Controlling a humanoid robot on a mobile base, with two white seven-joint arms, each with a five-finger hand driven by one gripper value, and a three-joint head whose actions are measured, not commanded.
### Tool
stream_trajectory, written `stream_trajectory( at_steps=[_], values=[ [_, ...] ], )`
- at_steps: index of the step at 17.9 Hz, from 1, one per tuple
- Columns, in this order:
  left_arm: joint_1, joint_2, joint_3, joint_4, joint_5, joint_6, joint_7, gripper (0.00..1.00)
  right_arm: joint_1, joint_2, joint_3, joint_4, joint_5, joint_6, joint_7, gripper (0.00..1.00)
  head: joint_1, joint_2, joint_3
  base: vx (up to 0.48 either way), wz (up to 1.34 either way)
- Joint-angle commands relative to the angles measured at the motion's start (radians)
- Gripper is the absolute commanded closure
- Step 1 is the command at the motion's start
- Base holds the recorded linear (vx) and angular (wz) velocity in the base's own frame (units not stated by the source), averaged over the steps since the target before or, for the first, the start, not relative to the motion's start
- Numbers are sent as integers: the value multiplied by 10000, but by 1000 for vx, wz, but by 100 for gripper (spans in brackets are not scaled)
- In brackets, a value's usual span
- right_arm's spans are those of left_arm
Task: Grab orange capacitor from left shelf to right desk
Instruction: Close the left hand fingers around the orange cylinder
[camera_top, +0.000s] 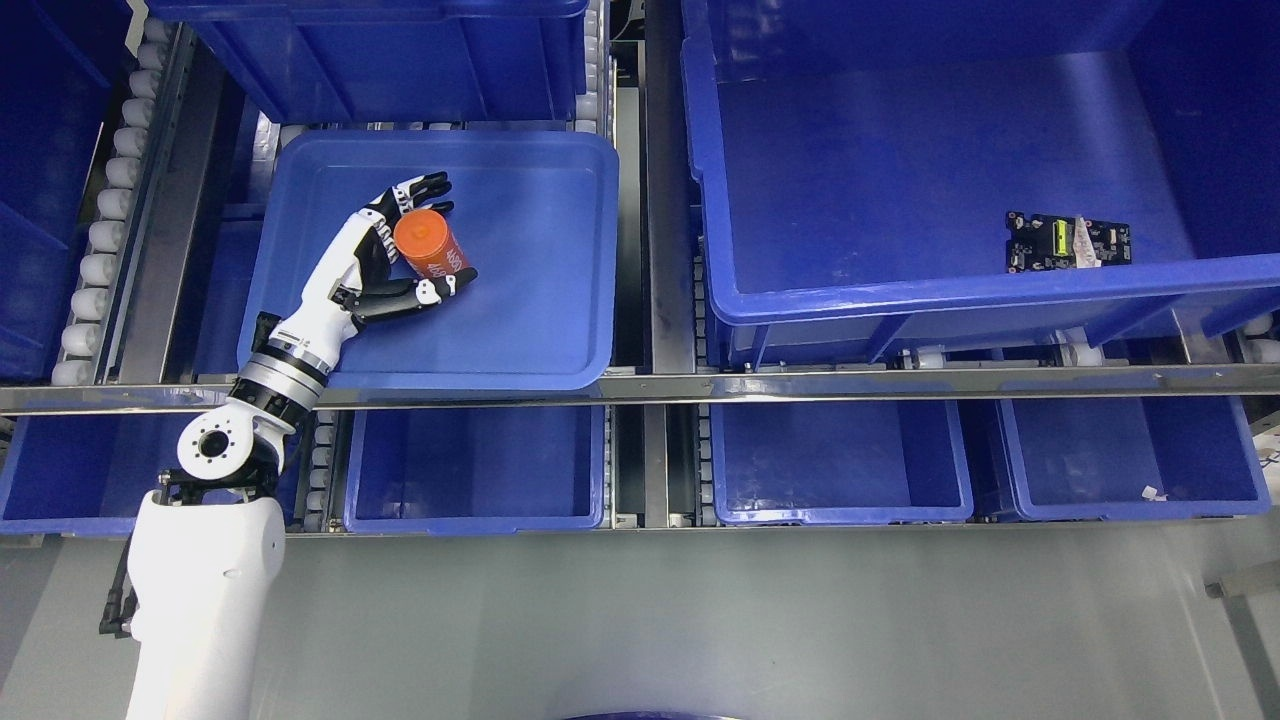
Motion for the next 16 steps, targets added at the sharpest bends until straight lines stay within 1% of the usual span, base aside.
stream_trajectory(
  at_steps=[1,3,5,6,9,10,13,16],
  values=[
    [-31,-202,-142,353,-22,-46,-25,40,200,-175,-123,-175,31,10,4,0,0,0,0,0,0],
    [-31,-263,-81,383,-22,-275,-25,49,200,-175,-123,-175,31,10,4,0,0,0,0,0,0],
    [-31,-416,103,414,-6,-551,-25,61,200,-175,-123,-175,31,10,4,0,0,0,0,0,0],
    [-16,-417,119,414,-6,-568,-25,65,200,-175,-123,-175,31,-5,4,0,0,0,0,0,0],
    [0,-631,547,414,9,-1149,-41,86,200,-175,-123,-175,31,10,4,0,0,0,0,0,0],
    [15,-693,640,399,39,-1333,-41,91,200,-175,-123,-175,31,10,4,0,0,0,0,0,0],
    [15,-708,778,277,208,-2053,-41,99,200,-175,-123,-175,31,-5,4,0,0,0,0,0,-4],
    [91,-709,977,-60,515,-3263,-26,100,200,-175,-123,-175,31,10,4,0,0,0,0,0,-10]
  ],
)
